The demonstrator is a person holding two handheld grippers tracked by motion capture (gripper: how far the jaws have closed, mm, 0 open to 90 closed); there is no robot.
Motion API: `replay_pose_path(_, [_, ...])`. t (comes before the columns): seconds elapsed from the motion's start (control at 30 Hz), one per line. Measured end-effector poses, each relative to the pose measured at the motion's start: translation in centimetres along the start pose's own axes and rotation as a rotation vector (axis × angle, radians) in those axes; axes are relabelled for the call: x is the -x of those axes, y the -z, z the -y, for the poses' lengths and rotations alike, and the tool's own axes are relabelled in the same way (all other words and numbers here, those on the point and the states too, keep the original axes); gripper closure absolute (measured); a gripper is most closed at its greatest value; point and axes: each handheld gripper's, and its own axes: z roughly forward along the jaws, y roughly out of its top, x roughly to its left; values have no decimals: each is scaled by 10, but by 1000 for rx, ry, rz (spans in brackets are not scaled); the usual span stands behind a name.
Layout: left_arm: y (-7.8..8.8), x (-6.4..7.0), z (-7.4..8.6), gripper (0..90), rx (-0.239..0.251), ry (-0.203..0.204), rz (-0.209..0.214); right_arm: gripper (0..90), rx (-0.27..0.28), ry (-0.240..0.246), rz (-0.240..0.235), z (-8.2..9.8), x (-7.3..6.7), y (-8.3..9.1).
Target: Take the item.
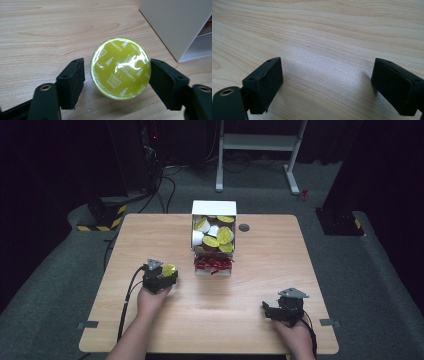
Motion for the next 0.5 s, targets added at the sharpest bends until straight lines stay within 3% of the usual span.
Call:
replay_pose_path(0.2, [3,0,-1,249,16,-15,14,103,0,0,0,0,0,0])
replay_pose_path(0.5, [17,-1,-9,204,102,23,43,103,0,0,0,0,0,0])
